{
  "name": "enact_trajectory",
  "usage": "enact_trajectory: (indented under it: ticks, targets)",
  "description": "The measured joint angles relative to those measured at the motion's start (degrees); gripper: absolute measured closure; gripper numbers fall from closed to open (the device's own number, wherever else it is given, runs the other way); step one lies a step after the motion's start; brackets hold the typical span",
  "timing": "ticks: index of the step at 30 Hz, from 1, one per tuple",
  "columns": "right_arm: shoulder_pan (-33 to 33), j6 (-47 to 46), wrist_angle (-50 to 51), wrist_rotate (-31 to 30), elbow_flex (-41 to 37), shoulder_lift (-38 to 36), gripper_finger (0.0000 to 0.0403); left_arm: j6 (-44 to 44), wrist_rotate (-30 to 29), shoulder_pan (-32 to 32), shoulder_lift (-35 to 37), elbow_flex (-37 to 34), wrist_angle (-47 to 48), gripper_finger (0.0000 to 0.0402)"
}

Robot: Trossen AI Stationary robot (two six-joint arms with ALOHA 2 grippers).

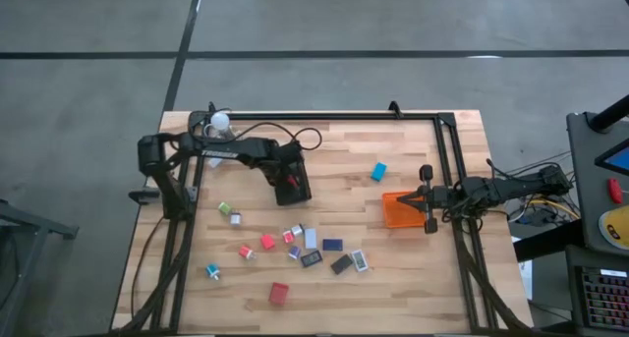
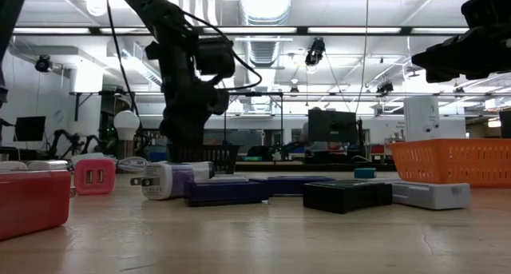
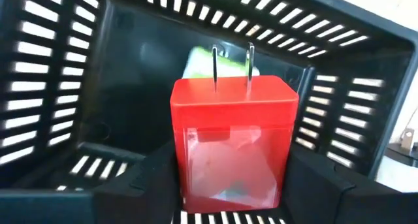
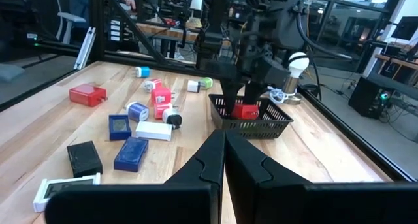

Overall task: Pick & Place Office items
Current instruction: Put the top red charger adapter in the black bin

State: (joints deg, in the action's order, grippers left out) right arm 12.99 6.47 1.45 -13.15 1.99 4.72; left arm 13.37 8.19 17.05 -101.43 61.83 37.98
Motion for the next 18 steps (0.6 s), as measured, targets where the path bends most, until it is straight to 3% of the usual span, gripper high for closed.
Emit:
enact_trajectory:
  ticks: [18]
  targets:
    - [0.0, 0.0, 0.0, 0.0, 0.0, -0.1, 0.0394, -0.1, 2.8, 0.2, -0.6, 1.7, 0.3, 0.0172]
